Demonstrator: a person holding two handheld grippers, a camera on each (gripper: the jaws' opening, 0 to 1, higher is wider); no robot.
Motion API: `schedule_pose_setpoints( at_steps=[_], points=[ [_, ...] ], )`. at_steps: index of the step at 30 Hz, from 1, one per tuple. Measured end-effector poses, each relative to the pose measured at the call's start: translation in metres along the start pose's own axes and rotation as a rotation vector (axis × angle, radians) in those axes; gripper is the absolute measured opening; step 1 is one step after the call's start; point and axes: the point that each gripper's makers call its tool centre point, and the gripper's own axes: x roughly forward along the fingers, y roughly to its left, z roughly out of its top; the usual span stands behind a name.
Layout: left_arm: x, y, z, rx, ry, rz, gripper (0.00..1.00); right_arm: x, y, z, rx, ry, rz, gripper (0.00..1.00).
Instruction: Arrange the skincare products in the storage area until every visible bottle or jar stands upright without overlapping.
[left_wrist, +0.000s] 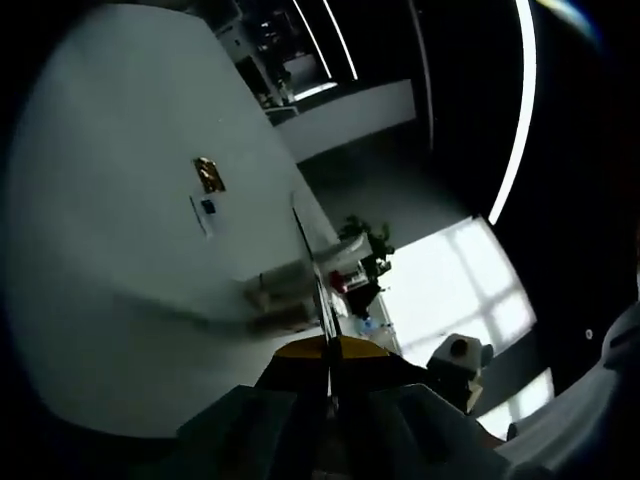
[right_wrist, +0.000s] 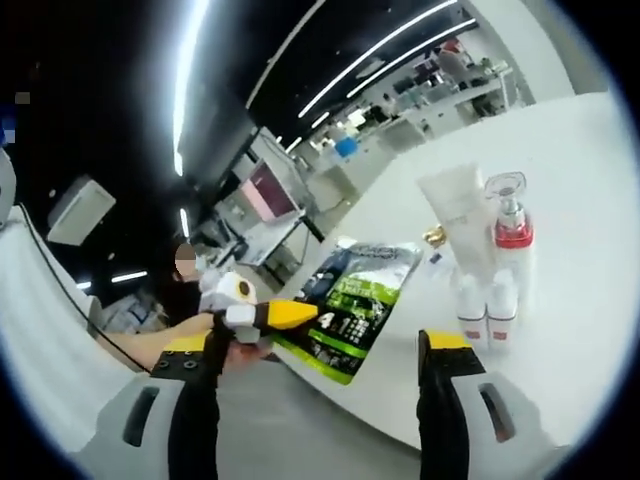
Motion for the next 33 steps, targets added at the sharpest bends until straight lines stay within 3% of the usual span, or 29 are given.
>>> schedule_pose_setpoints(
  at_steps=[13, 24, 33],
  points=[
    [0.011, 0.022, 0.001, -0.01, 0.034, 0.06, 0.0, -0.006, -0.018, 0.0, -0.074, 0.025, -0.064, 1.0],
    [0.028, 0.048, -0.001, -0.015, 0.055, 0.107, 0.0, -0.016, -0.03, 0.0, -0.101, 0.047, -0.106, 0.99],
    [0.035, 0.063, -0.012, 0.011, 0.089, 0.137, 0.0, -0.033, -0.04, -0.001, -0.149, 0.061, -0.178, 0.99]
  ],
)
